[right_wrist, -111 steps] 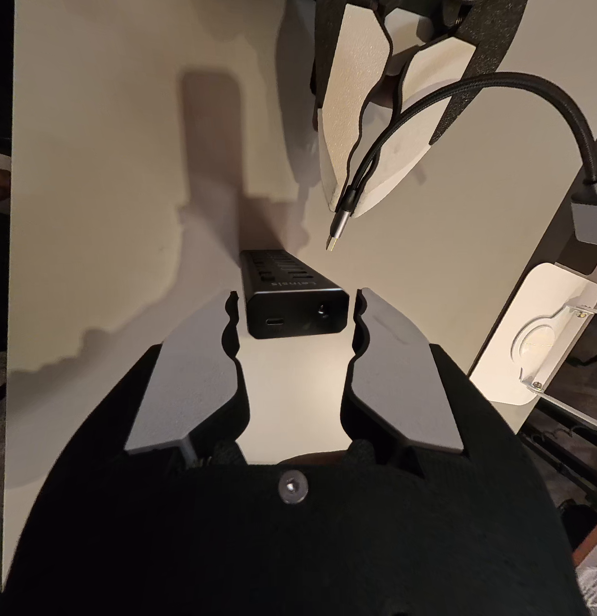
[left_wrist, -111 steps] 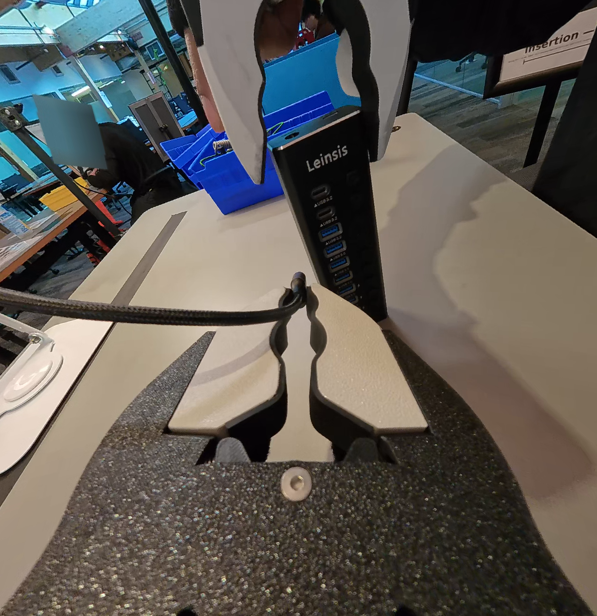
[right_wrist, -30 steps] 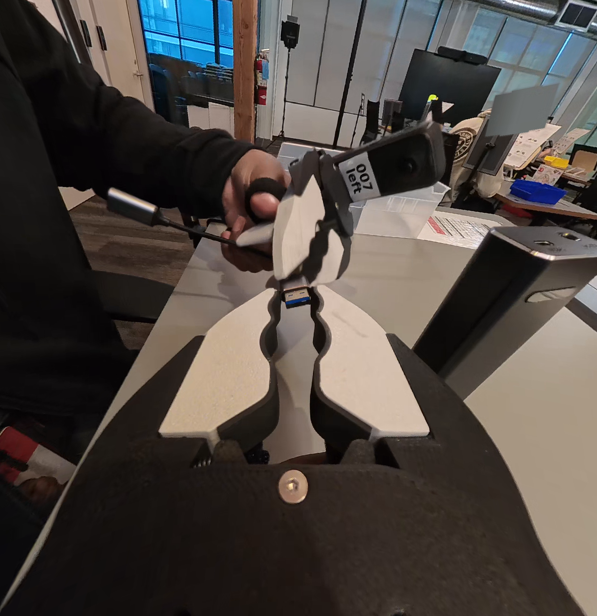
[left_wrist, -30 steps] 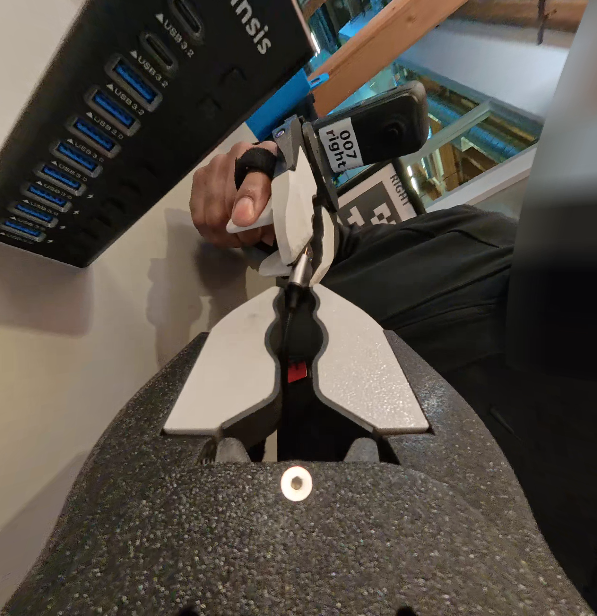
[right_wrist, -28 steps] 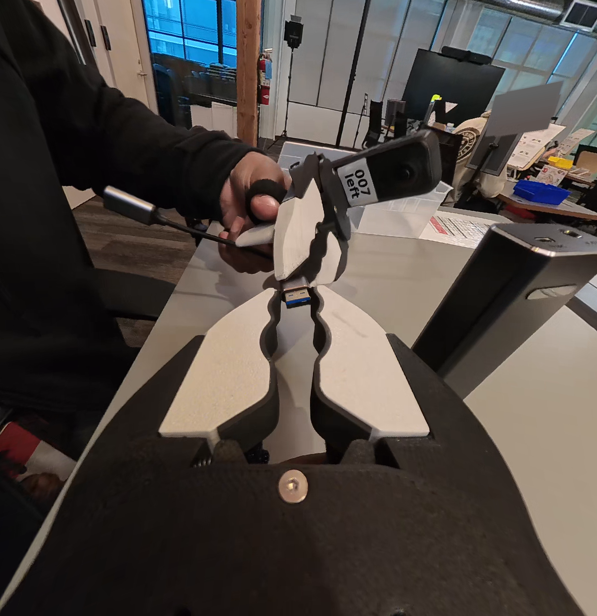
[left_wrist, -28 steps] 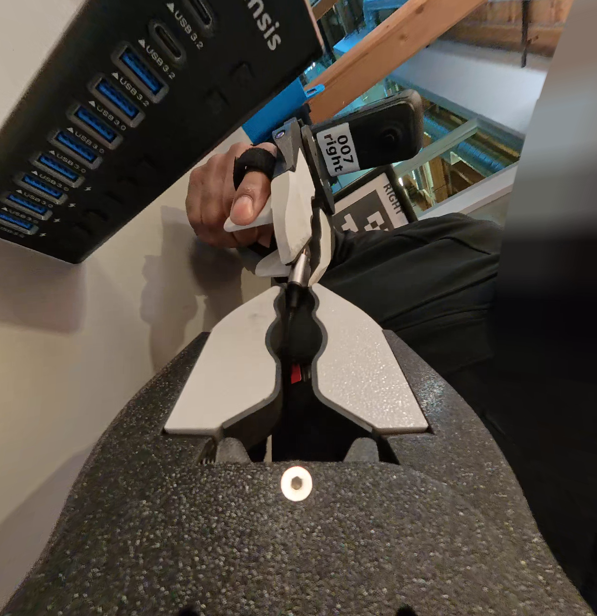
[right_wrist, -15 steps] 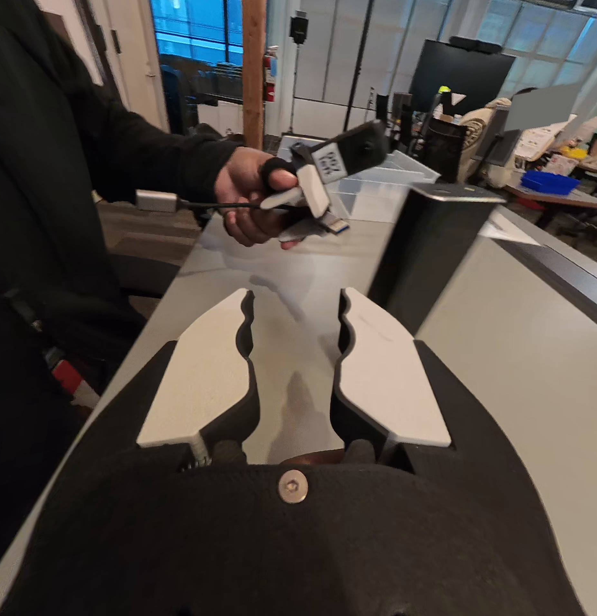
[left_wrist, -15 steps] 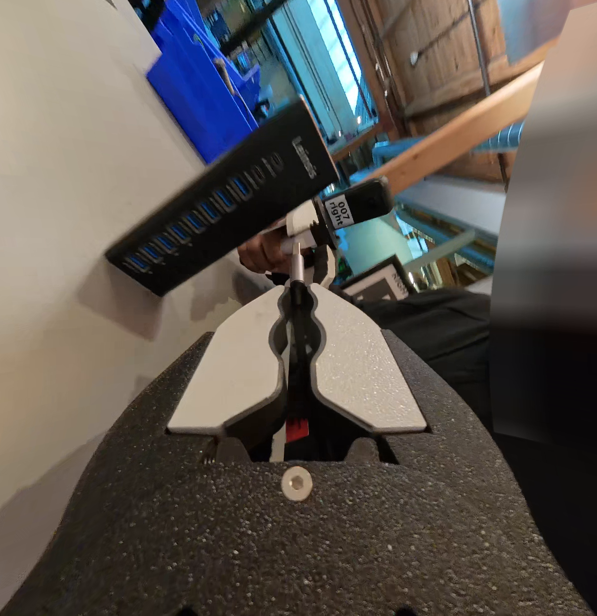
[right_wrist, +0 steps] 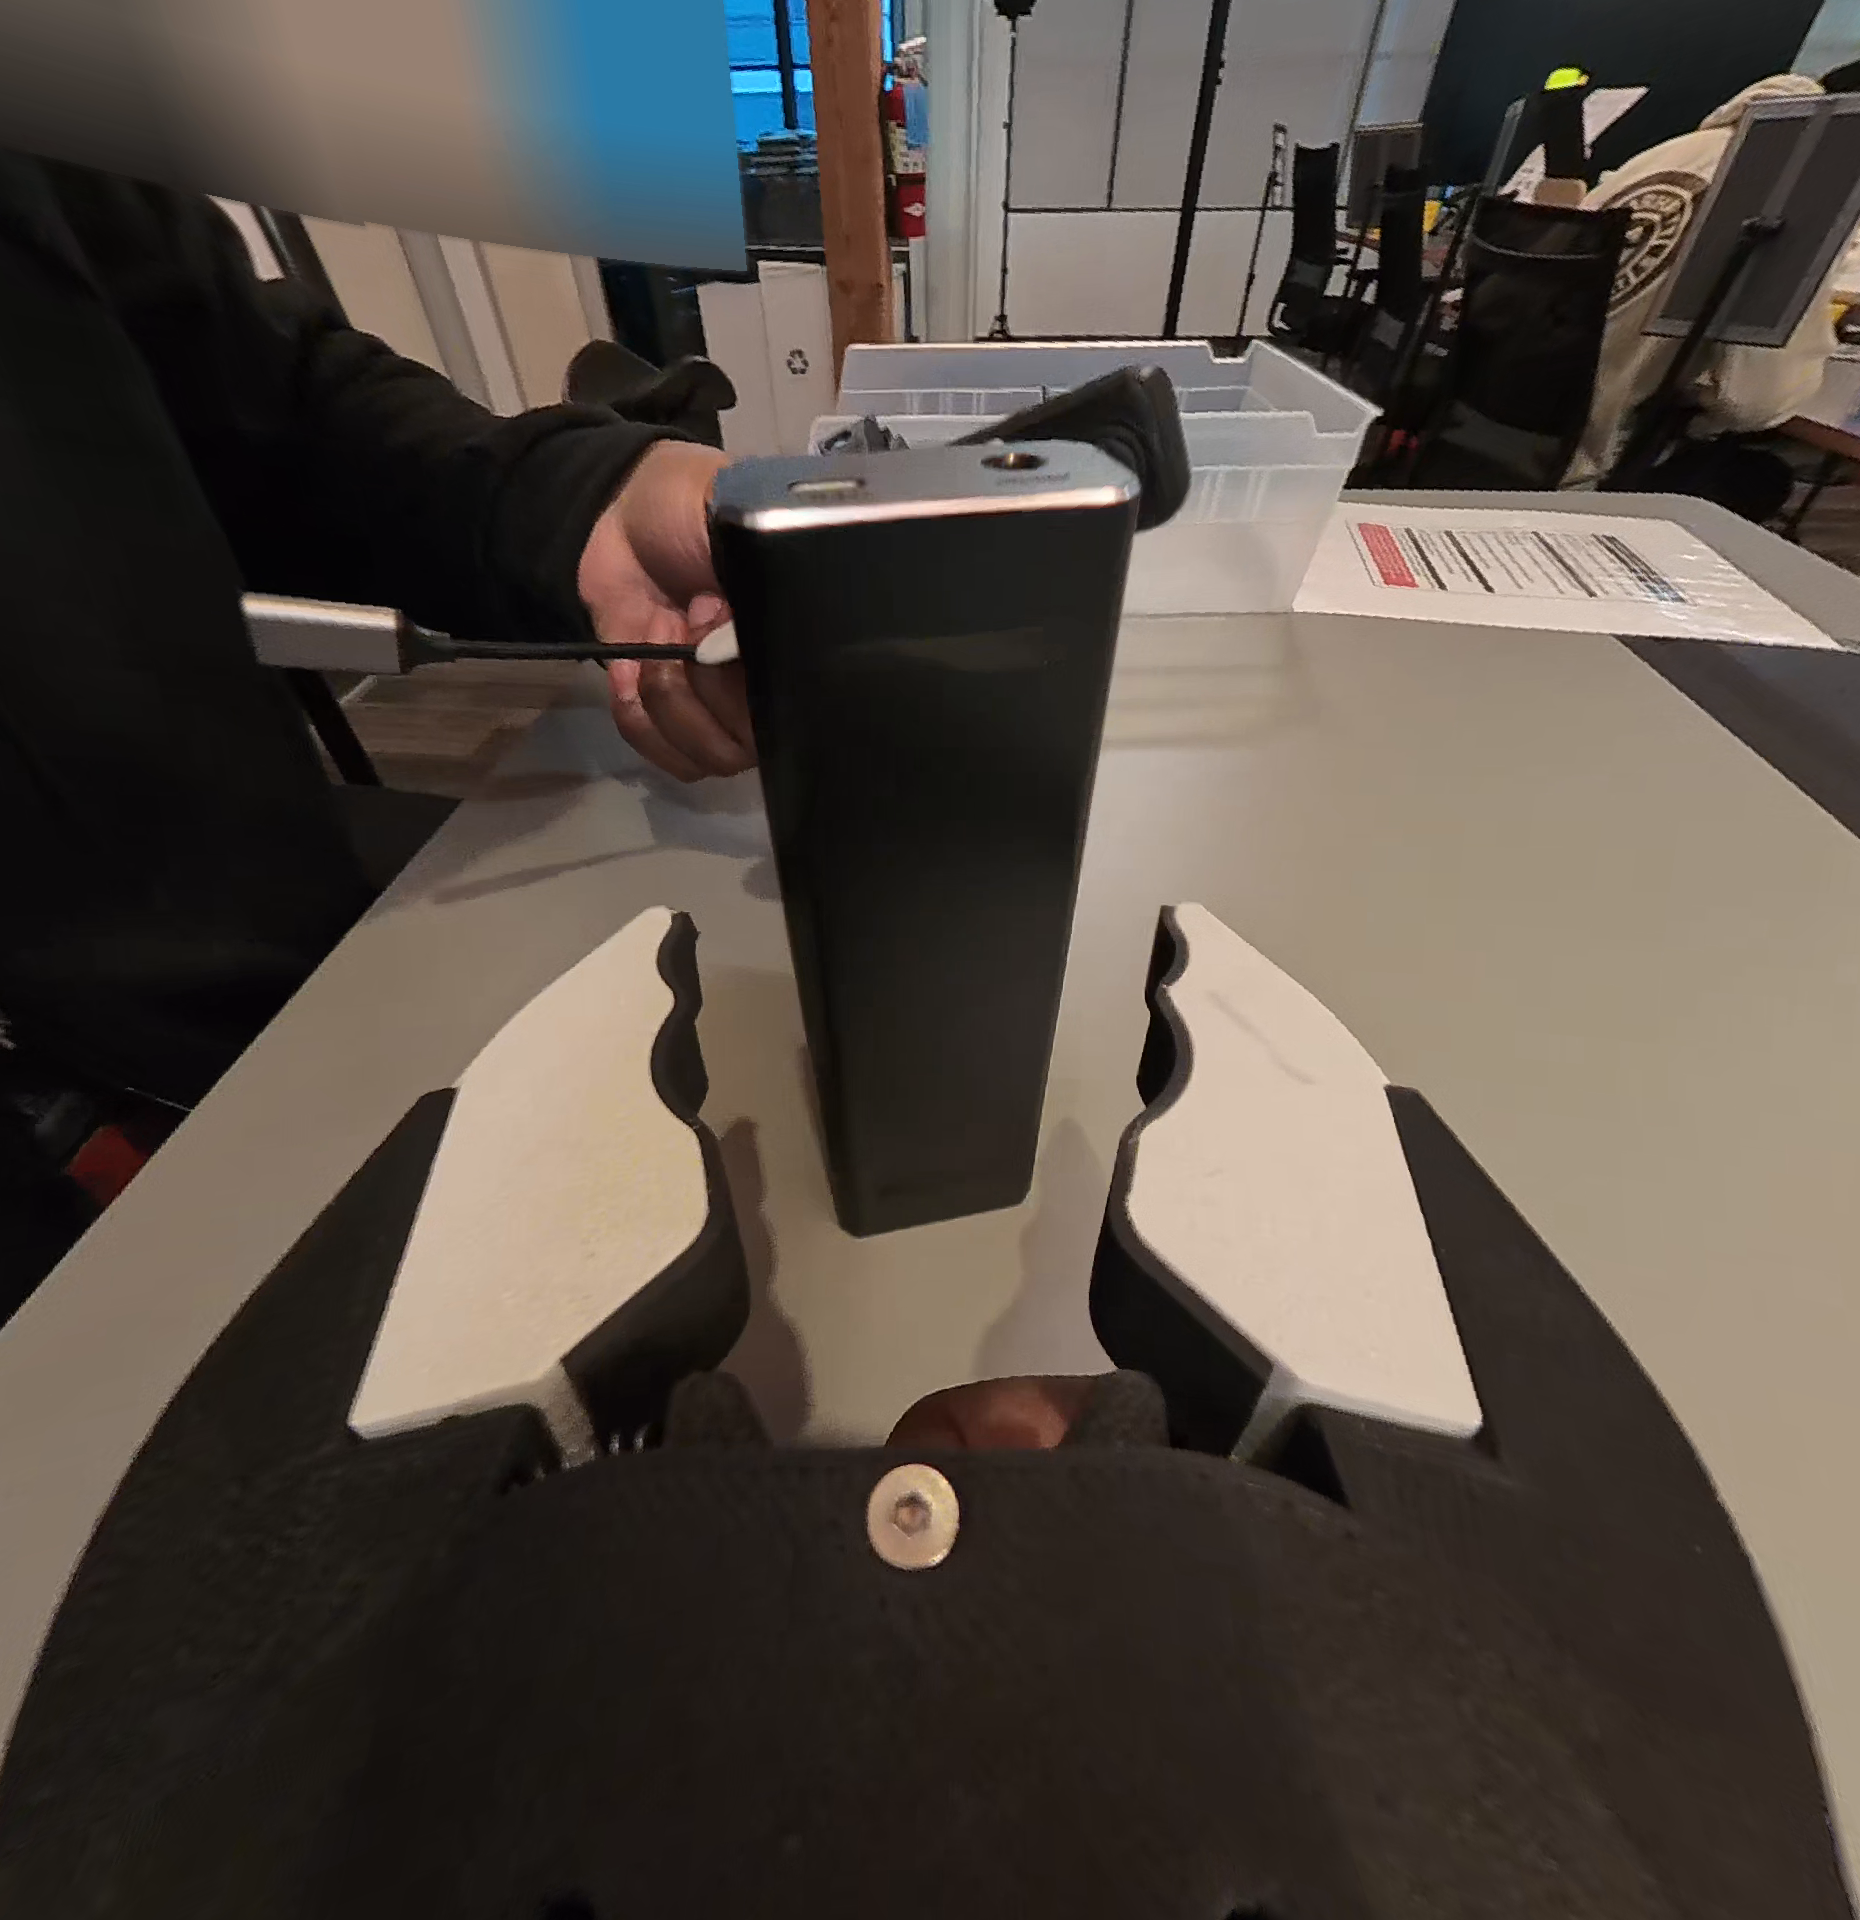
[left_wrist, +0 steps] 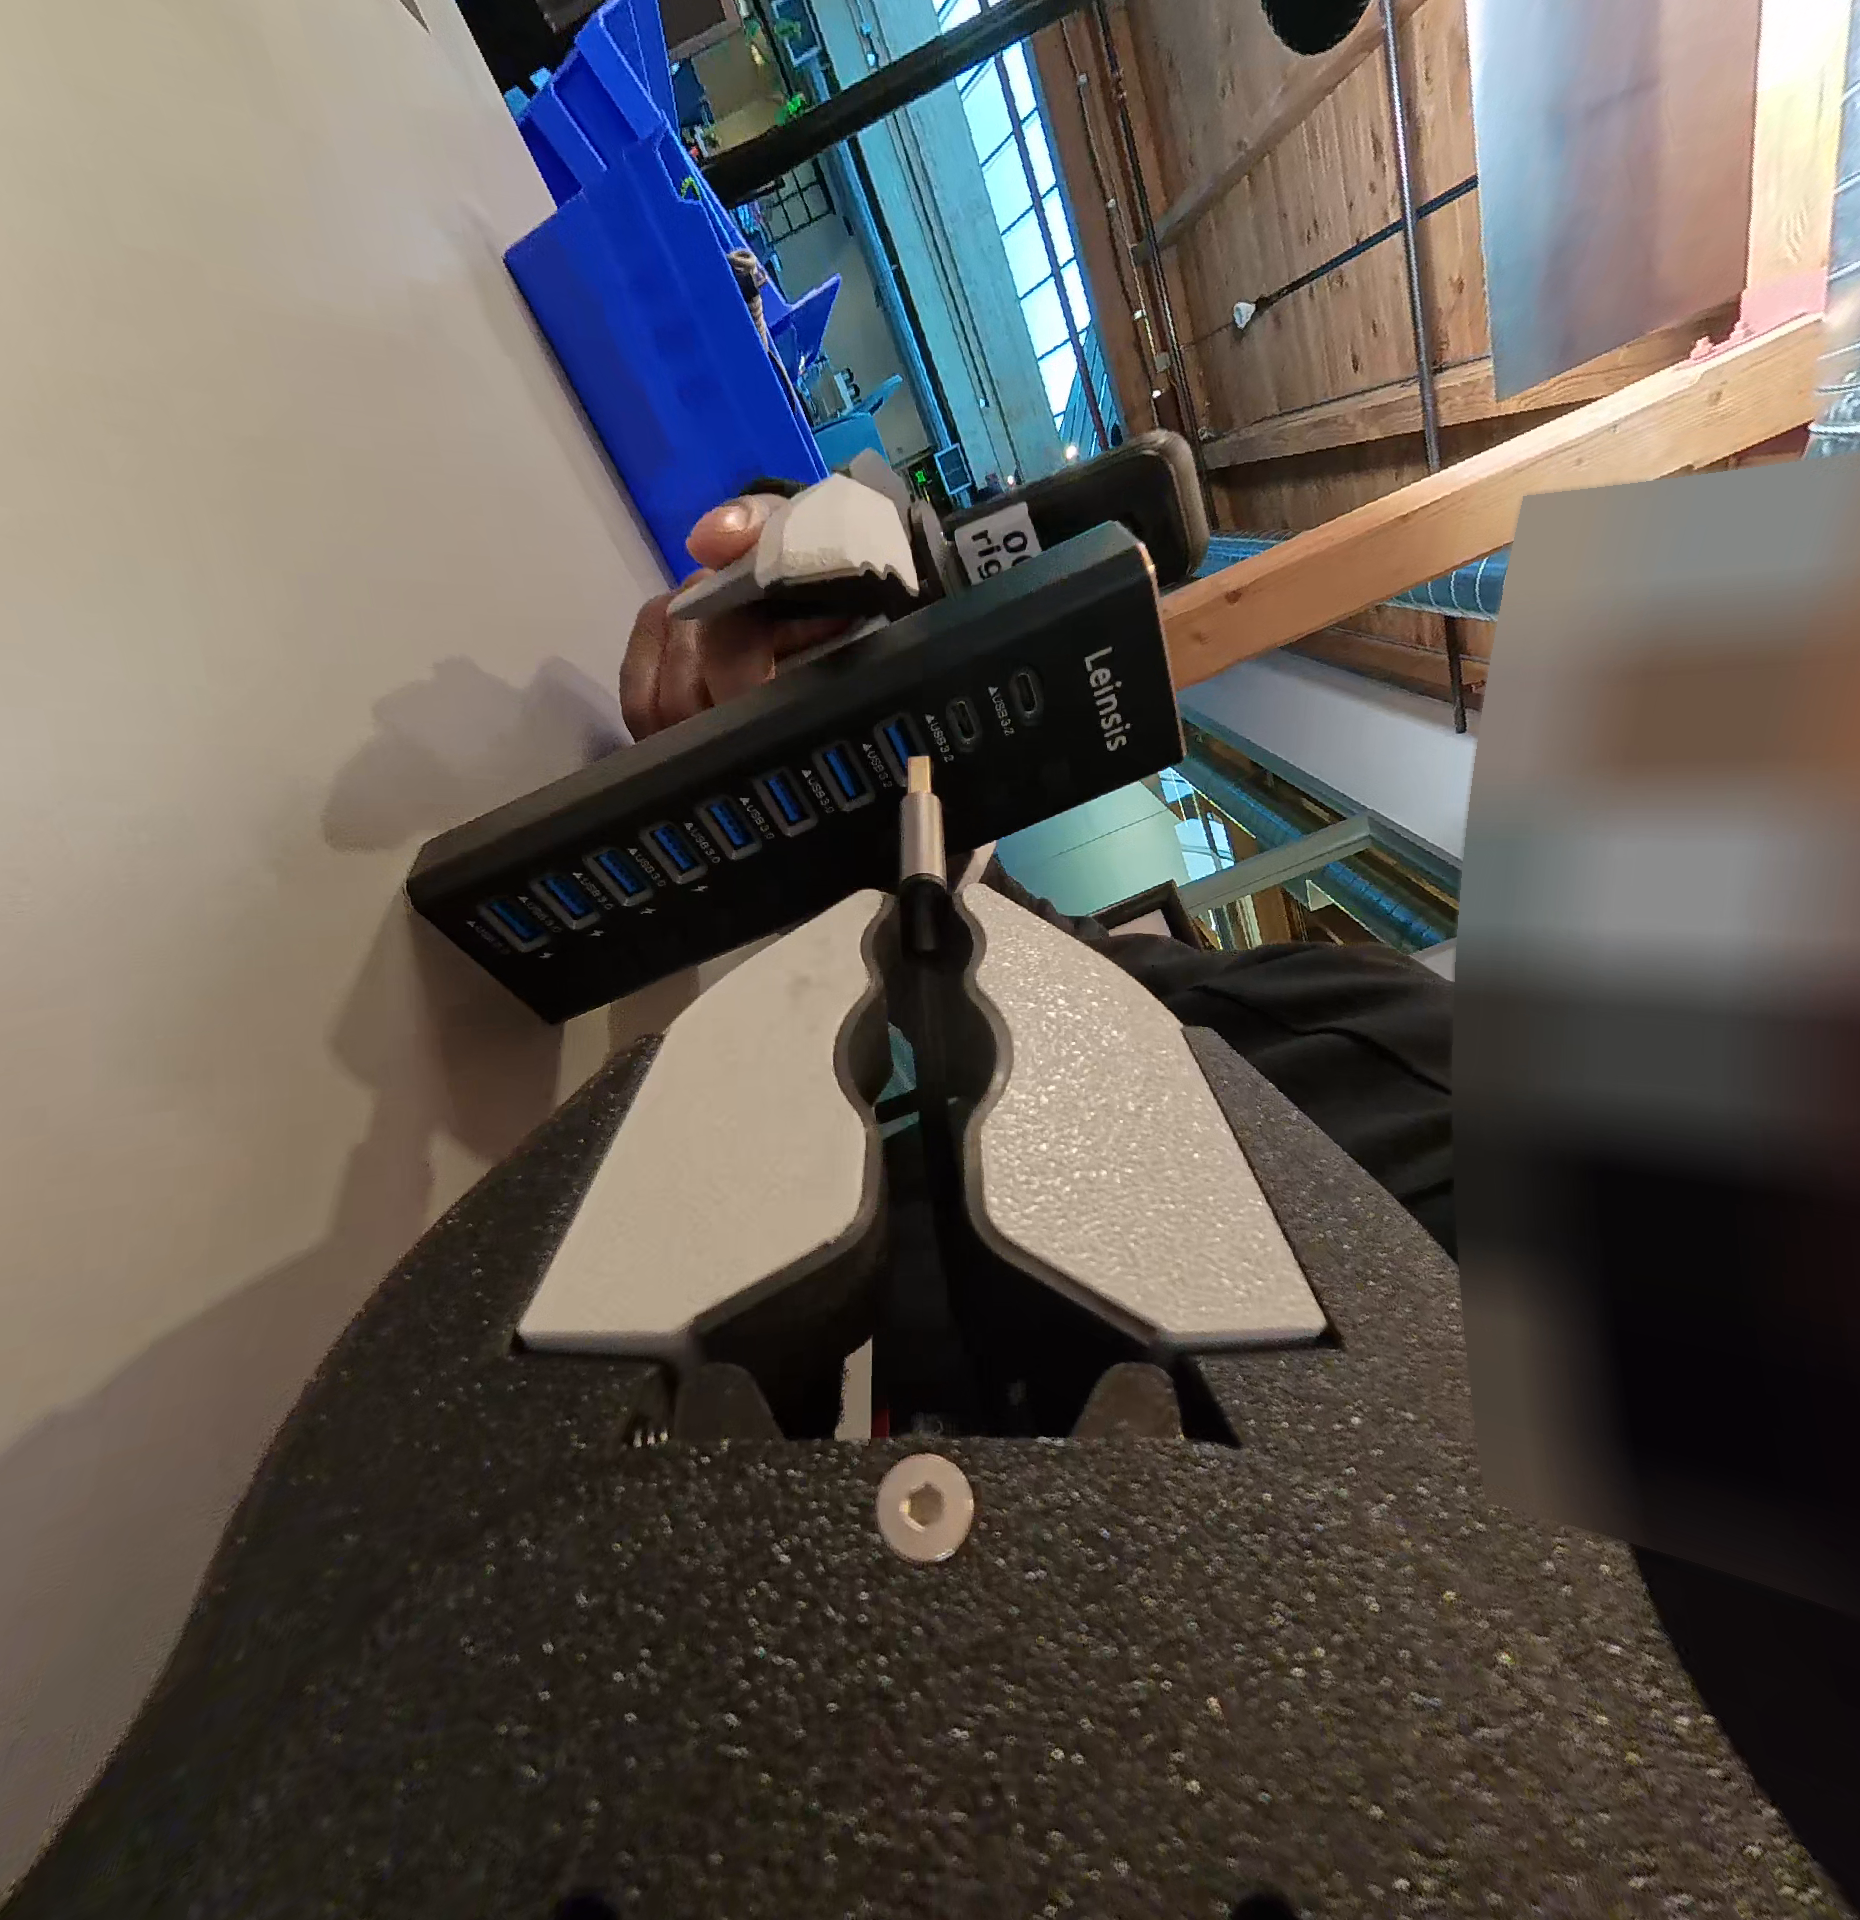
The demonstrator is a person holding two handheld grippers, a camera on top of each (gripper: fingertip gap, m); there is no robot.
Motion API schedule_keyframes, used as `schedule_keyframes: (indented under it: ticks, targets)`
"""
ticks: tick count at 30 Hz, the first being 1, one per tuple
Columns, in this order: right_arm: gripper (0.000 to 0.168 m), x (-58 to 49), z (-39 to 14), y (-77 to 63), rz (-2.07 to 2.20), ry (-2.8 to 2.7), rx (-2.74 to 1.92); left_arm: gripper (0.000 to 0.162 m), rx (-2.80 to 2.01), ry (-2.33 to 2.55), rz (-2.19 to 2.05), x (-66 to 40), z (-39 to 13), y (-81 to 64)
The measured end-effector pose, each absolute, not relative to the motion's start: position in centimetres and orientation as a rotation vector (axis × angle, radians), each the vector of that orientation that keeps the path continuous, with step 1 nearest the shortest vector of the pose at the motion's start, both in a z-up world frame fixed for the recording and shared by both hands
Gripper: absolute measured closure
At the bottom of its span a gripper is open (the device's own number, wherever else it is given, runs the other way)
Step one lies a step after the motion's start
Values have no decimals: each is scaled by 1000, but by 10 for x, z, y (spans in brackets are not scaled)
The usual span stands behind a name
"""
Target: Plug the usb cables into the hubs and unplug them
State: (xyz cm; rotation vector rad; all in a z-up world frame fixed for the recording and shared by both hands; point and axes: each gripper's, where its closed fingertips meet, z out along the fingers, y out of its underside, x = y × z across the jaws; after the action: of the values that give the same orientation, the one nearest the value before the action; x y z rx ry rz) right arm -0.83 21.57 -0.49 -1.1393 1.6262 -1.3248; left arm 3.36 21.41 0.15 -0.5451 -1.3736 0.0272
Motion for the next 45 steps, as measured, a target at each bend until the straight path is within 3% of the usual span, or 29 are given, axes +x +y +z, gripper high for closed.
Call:
schedule_keyframes:
  ticks: [13, 35, 45]
  targets:
    - [113, 1, 0, 212, -1303, 1577, -1176, 154, -553, -1392, -75, 24, 0, 213]
    - [114, 3, -1, 225, -1261, 1663, -1507, 154, -605, -1473, -138, 25, 7, 229]
    - [114, 9, -1, 225, -1277, 1670, -1400, 154, -573, -1447, -101, 22, 8, 228]
